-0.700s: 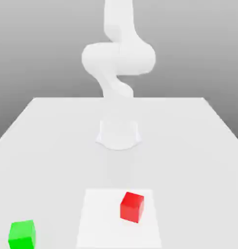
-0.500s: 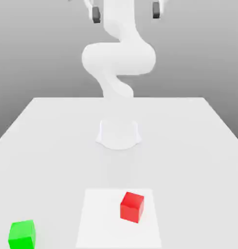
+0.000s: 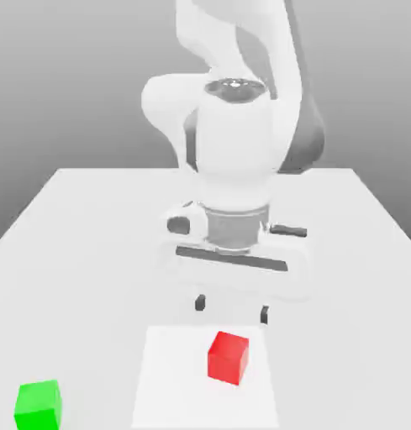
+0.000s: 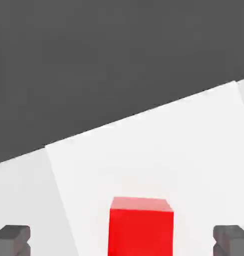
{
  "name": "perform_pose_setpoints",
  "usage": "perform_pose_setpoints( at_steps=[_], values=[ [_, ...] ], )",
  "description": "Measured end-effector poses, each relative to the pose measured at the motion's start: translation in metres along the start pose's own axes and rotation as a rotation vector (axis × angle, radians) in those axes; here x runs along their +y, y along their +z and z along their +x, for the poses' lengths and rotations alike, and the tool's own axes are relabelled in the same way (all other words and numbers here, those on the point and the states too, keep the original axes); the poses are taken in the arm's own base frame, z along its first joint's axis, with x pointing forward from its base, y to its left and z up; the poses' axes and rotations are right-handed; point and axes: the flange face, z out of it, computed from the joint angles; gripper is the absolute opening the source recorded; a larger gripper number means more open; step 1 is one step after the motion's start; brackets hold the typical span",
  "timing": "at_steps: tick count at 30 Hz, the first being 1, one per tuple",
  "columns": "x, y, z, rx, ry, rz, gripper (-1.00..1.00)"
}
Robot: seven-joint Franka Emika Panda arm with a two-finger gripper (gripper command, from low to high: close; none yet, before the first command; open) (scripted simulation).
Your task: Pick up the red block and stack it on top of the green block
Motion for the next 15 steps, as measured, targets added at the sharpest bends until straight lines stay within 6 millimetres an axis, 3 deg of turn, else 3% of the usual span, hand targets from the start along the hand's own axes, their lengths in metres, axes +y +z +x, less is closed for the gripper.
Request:
perform_pose_setpoints(
  at_steps=[5,6,12,15],
  values=[
    [0.004,0.055,-0.002,-0.004,0.007,-0.013,0.0],
    [0.005,0.062,-0.002,-0.004,0.007,-0.013,-1.0],
    [0.005,0.065,-0.002,-0.004,0.007,-0.012,-1.0],
    [0.003,0.046,-0.002,-0.003,0.007,-0.013,-1.0]
  ],
)
